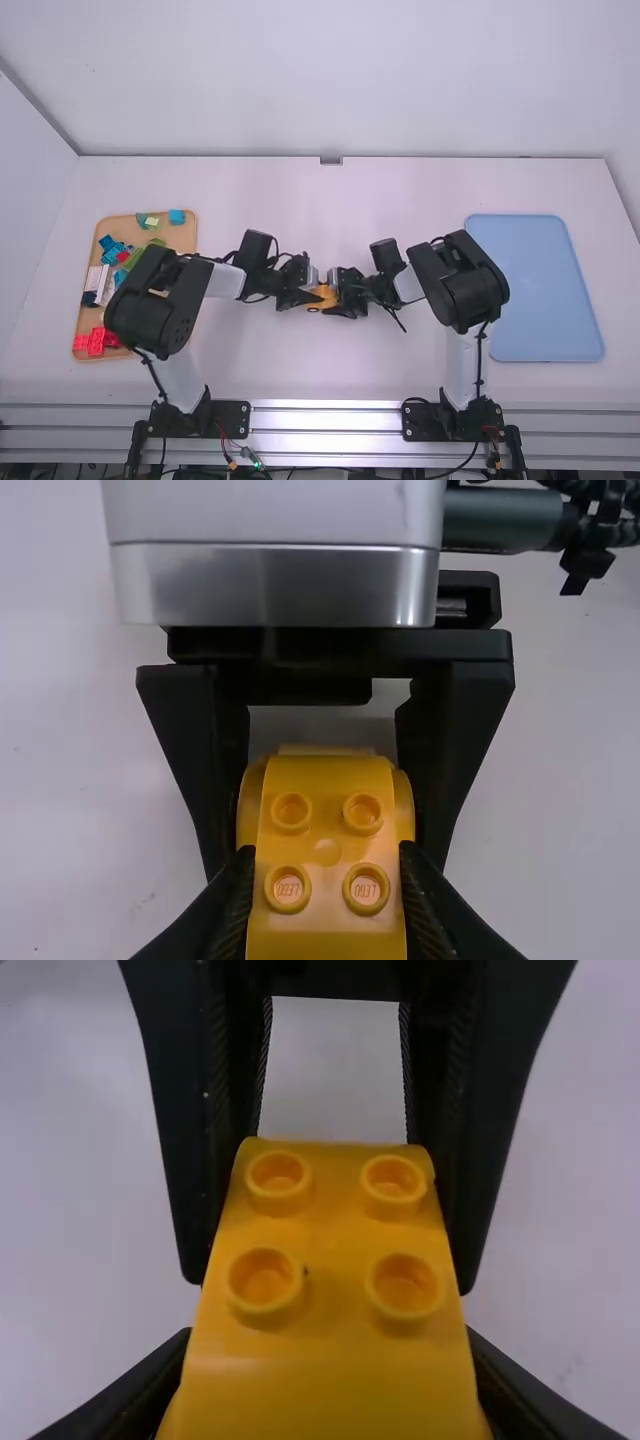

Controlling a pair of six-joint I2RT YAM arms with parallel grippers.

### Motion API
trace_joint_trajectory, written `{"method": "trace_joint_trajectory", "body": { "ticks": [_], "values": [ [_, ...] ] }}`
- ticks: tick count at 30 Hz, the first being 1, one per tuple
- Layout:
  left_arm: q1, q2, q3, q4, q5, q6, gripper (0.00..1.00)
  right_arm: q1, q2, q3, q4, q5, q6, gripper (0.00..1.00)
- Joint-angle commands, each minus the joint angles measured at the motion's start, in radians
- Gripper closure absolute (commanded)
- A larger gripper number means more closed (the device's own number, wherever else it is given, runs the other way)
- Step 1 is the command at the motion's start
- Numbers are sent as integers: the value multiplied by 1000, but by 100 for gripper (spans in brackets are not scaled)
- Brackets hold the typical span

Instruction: Assemble lego blocks to make yellow taxi

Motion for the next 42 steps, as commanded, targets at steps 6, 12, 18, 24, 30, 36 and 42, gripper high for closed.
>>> {"method": "trace_joint_trajectory", "body": {
  "ticks": [6, 12, 18, 24, 30, 36, 42],
  "values": [
    [-85, 66, -35, -32, -231, -11, 99, 19, 12, -5, -5, 58, -2, 41],
    [-79, 64, -34, -19, -218, -11, 93, 21, 12, -5, -7, 58, -2, 40],
    [-81, 54, -19, -21, -178, -11, 81, 17, 12, -5, -8, 58, -2, 38],
    [-56, 19, -19, -23, -150, -11, 74, 16, 12, -4, -6, 58, -2, 38],
    [-21, 15, -19, -18, -118, -11, 63, 18, 12, -4, -7, 58, -2, 40],
    [-11, 7, -19, -18, -69, -2, 53, 16, 12, -4, -7, 58, -2, 40],
    [-10, -50, -19, -22, -76, -3, 38, 16, 12, -5, -8, 58, 0, 40]
  ]
}}
